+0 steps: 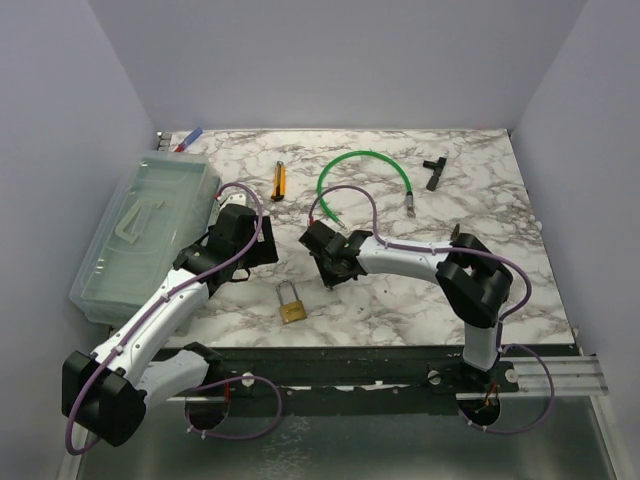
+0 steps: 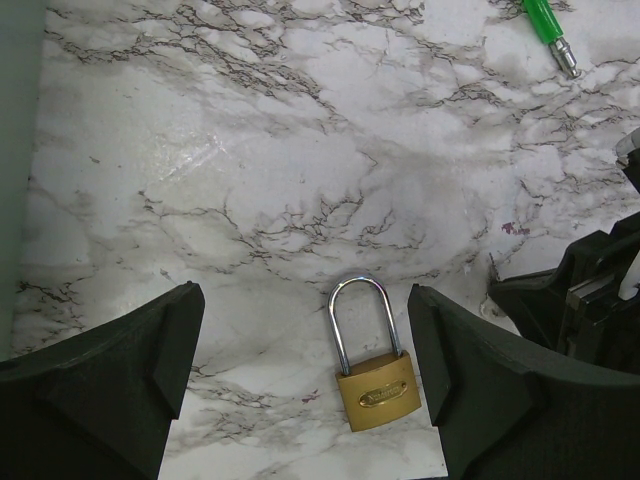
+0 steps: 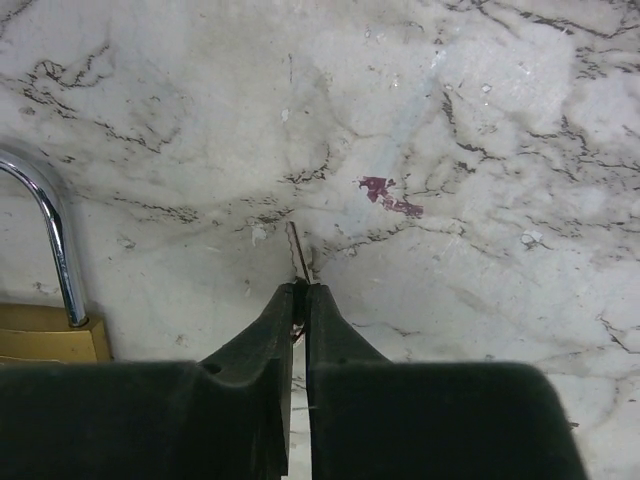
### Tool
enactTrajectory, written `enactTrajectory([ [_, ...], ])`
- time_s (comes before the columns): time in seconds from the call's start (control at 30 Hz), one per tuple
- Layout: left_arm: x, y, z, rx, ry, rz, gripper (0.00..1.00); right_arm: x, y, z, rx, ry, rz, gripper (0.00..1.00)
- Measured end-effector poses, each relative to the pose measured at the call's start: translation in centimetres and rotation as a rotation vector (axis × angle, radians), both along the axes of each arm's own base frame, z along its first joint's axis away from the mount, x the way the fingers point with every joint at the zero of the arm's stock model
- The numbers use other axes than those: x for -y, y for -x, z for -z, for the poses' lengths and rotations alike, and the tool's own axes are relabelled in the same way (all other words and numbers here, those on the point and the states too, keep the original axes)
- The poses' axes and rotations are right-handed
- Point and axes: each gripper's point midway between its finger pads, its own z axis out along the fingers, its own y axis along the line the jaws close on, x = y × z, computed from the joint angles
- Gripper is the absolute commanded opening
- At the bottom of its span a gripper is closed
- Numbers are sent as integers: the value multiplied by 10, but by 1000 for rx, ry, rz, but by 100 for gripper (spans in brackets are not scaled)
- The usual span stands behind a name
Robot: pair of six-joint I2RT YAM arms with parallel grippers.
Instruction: Unlock with the key
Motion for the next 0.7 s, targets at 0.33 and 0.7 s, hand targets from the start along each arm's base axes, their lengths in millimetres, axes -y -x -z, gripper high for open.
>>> enactTrajectory([
  [0.33, 0, 0, 0, 0, 1, 0, 89, 4, -5, -6, 45, -4, 17, 0],
  [0.7, 3, 2, -3, 8, 18, 14, 88, 21, 4, -11, 111, -73, 9, 0],
])
